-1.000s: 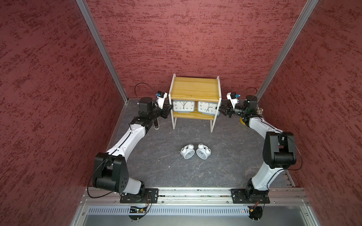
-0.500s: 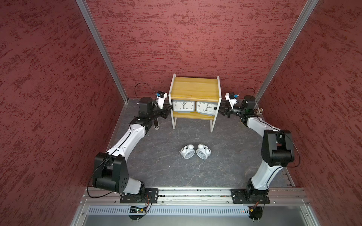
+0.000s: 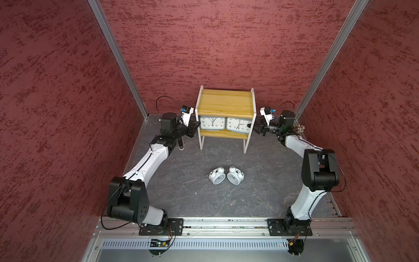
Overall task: Place the alarm clocks on the shelf by style
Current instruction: Place the alarm on the shelf.
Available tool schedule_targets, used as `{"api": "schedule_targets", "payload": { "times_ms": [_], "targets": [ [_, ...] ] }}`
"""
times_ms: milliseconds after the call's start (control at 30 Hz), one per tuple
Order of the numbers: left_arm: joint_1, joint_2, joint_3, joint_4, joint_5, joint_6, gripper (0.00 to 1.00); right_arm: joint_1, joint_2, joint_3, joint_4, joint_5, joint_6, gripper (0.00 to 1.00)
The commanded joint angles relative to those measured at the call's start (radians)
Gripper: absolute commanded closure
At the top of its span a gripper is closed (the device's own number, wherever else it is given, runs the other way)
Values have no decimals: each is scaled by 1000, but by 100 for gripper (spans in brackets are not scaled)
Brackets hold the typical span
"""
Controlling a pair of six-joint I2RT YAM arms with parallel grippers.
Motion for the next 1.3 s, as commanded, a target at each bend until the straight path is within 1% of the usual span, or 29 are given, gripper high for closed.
{"api": "schedule_targets", "payload": {
  "times_ms": [0, 133, 267, 400, 533, 733, 767, 867, 1167, 1233, 1267],
  "targets": [
    [-1, 14, -7, -10, -5, 12, 69, 8, 11, 20, 40, 0, 6, 40],
    [-2, 14, -7, -12, -5, 12, 69, 6, -8, -12, 95, 31, 23, 21],
    [-2, 16, -8, -12, -4, 12, 69, 1, -37, -42, 147, 65, 53, 12],
    [-2, 14, -8, -16, -2, 13, 69, -14, -84, -92, 191, 100, 75, 9],
    [-4, 14, -8, -12, 0, 13, 69, -26, -149, -158, 190, 155, 58, 9],
    [-4, 11, -6, -12, 2, 10, 69, -27, -253, -229, 66, 264, -1, 10],
    [-5, 11, -6, -12, 3, 11, 69, -26, -264, -235, 48, 272, -10, 12],
    [-6, 11, -7, -9, 3, 10, 69, -25, -284, -250, 13, 267, -18, 21],
    [-8, 14, -4, -1, 16, 2, 69, -8, -258, -262, -4, 264, -5, 61],
    [-9, 16, -5, -2, 14, 3, 69, -5, -248, -256, -4, 263, 1, 67],
    [-9, 16, -6, -2, 15, 2, 69, -1, -244, -252, -3, 263, 1, 68]
  ]
}}
